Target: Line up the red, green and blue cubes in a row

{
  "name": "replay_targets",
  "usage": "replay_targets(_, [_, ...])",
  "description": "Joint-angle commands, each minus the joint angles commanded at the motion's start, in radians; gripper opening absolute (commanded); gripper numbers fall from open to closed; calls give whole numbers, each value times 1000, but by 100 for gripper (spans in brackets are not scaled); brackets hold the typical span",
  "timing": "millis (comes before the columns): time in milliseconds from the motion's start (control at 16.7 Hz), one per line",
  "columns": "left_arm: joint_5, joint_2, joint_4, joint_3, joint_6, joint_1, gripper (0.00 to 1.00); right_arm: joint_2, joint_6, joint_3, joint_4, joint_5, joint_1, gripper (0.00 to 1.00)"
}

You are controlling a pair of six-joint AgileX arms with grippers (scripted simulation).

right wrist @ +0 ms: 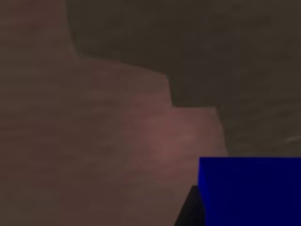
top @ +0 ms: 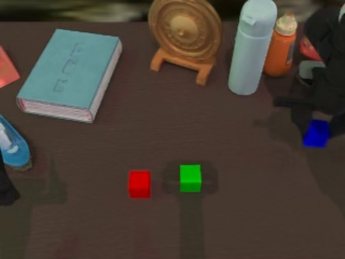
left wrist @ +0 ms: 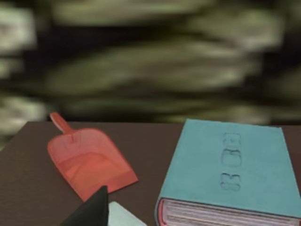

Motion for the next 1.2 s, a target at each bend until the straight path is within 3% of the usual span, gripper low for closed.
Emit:
replay_targets(420, [0, 0, 0, 0, 0, 0, 100, -15, 10, 20, -30, -1, 12, 0])
replay_targets(960, [0, 0, 0, 0, 0, 0, 100, -45, 218, 47, -90, -1, 353, 0])
replay_targets(1200, [0, 0, 0, 0, 0, 0, 100, -54, 248, 50, -96, 0, 398, 0])
